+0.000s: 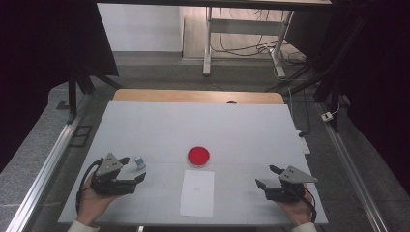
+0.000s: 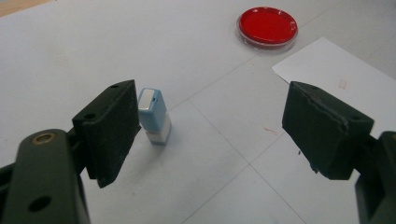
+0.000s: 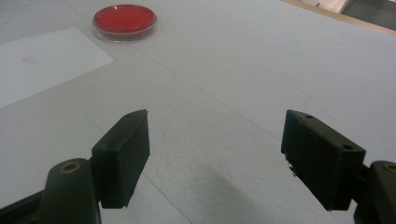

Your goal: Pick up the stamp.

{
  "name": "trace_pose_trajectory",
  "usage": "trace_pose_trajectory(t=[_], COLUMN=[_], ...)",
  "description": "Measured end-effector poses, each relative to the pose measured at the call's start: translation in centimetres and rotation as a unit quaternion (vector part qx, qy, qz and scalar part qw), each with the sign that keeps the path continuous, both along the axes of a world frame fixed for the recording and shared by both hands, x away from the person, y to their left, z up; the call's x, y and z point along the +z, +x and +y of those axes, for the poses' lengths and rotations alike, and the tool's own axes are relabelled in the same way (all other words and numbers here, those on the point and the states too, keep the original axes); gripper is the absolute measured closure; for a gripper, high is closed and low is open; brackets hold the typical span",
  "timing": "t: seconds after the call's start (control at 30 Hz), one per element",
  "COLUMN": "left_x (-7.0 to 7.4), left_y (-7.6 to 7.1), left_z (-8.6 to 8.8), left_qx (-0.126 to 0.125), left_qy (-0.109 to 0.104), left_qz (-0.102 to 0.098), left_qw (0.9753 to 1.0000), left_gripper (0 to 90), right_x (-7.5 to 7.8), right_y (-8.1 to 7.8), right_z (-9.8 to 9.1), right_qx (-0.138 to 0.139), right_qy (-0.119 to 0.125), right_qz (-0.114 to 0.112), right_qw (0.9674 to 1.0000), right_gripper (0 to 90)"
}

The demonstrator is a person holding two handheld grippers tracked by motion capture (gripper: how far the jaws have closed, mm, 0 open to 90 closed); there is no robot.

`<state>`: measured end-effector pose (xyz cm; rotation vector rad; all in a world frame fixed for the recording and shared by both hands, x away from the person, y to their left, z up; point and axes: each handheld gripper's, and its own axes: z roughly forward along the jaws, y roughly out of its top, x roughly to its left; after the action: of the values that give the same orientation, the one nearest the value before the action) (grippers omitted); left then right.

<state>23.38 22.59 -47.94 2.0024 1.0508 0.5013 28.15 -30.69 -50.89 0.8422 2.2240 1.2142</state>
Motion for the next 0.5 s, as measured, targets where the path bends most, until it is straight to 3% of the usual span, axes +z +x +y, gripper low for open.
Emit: trace_pose_trajectory(t=[0.5], left_x=[1.4], left_y=[2.9], left_z=[-0.2], left_qx=[-0.021], left_qy=[0.030], left_qz=[0.016], left_qw=[0.9992], left_gripper=[20.1], right_x=[-0.1], right_y=[-0.1], right_z=[0.0], right_qx=[-0.004], right_qy=[0.000], right_qz=[0.003], right_qw=[1.0000], right_gripper=[23.2])
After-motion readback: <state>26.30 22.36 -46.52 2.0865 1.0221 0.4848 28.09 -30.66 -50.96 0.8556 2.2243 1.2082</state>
